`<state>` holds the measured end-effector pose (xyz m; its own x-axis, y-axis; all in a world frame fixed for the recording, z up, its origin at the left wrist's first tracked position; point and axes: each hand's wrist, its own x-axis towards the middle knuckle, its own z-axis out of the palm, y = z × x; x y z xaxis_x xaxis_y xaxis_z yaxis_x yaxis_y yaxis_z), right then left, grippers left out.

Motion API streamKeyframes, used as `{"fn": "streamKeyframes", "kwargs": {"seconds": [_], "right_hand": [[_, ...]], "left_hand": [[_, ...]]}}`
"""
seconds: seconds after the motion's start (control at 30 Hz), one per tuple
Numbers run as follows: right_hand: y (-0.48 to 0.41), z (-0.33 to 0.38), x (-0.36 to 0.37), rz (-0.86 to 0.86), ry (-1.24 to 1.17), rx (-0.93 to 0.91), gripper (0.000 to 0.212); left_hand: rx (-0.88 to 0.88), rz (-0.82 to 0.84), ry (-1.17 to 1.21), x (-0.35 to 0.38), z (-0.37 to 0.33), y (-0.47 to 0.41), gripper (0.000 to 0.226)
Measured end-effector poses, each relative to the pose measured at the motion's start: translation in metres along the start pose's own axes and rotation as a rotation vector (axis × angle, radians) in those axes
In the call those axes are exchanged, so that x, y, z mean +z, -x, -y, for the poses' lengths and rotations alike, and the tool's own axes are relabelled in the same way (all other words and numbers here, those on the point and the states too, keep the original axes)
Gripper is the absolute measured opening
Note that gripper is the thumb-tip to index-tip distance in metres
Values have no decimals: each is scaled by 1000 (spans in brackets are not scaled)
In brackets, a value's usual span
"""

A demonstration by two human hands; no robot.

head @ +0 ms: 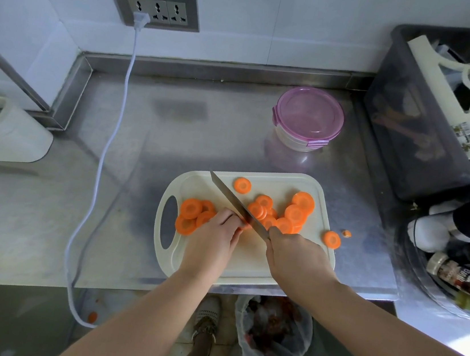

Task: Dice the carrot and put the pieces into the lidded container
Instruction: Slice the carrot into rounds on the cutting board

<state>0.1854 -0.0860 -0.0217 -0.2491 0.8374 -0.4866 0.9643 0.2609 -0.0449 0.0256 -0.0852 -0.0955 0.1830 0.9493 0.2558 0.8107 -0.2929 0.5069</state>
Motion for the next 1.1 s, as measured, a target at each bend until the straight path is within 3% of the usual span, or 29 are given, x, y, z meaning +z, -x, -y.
{"fn": "streamKeyframes", "kwargs": {"seconds": [0.37,0.47,0.6,0.8,0.93,1.1], "right_hand": [[-18,0,15,6,-158,34,19],[-18,-5,13,-40,-196,16,22],[-10,-9,0,-95,-239,11,19],[6,-7,-11,-54,-176,-28,24],[7,-4,-8,-46,-127,-26,24],[6,-4,-3,-48,-82,-24,20]], "left_hand": [[-20,-8,37,2,3,1,3],[-6,-36,23,3,3,2,22],[-19,-63,20,3,3,2,26],[-22,-81,18,0,1,2,24],[-33,-57,9,-2,-1,1,5],[-34,-44,8,-2,-3,1,10]]}}
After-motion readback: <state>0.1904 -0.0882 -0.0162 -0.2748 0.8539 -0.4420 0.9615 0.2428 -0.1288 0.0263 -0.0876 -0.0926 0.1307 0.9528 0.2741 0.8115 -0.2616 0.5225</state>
